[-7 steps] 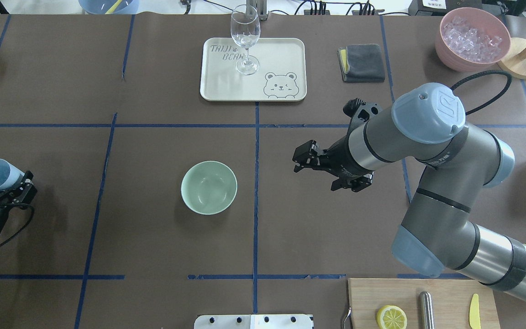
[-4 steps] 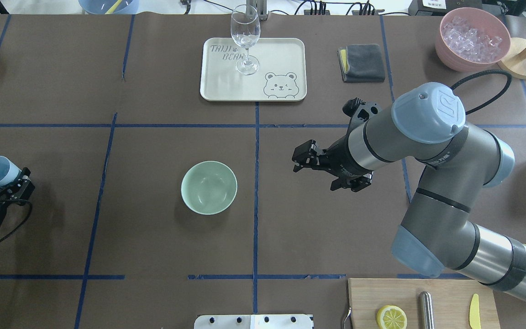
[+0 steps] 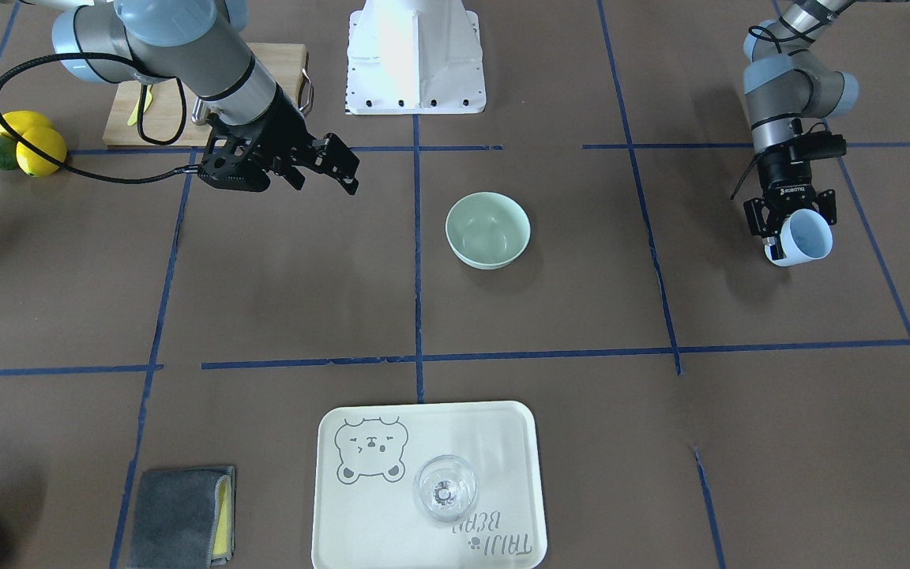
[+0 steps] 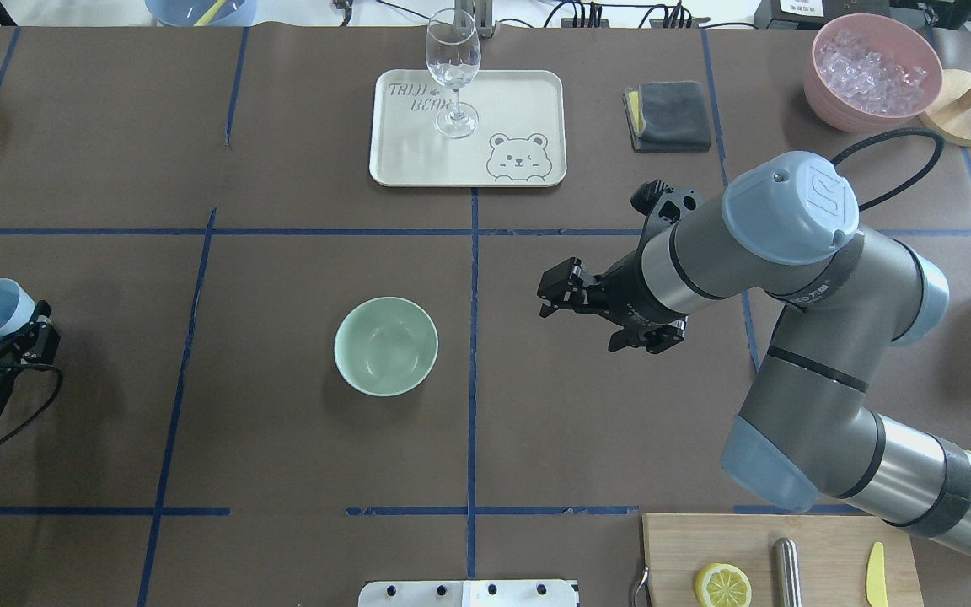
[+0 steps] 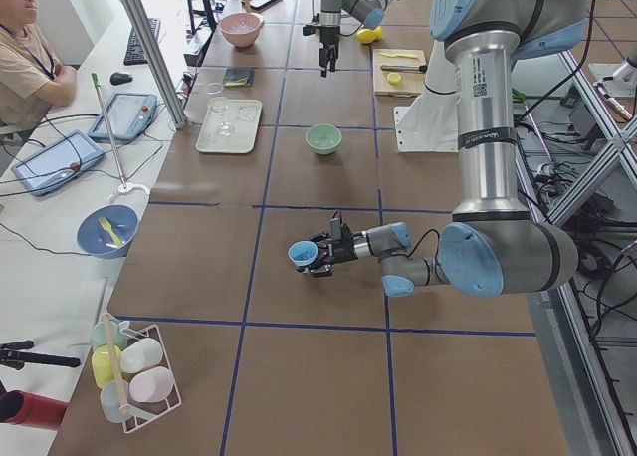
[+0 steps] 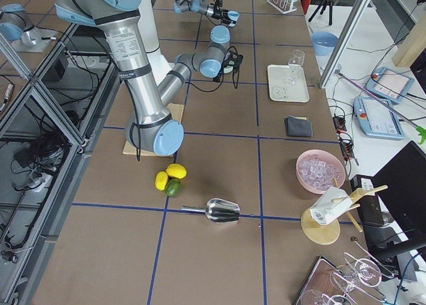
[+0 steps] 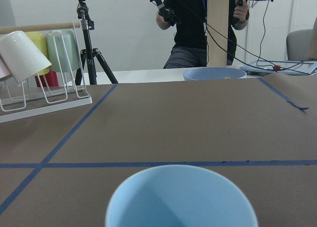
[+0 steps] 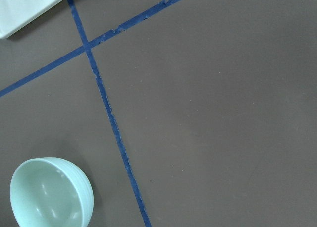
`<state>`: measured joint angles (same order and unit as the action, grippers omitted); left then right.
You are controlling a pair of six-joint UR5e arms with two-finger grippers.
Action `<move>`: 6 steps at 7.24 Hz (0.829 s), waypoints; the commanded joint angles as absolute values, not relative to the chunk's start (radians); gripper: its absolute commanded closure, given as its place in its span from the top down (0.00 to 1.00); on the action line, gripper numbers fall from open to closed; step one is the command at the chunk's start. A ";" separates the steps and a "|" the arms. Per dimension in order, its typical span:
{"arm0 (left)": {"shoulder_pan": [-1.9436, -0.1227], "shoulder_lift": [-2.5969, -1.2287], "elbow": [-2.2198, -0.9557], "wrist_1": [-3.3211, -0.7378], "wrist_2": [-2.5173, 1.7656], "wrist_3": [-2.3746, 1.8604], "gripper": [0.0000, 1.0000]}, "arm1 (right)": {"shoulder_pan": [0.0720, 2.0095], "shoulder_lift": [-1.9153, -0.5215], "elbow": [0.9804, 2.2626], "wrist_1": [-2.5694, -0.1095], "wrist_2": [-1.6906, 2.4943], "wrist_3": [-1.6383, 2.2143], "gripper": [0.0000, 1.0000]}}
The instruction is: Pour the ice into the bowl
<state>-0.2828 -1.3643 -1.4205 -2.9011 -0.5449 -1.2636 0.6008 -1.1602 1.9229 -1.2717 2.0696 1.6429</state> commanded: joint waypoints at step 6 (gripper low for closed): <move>-0.279 -1.664 -1.667 -2.901 -0.698 -0.203 0.00 | 0.624 -1.225 1.948 -1.272 2.071 1.641 1.00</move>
<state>-0.2841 -1.6195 -1.6592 -2.9024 -0.6925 -0.4149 0.6140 -1.2056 1.9446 -1.2717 2.0709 1.6425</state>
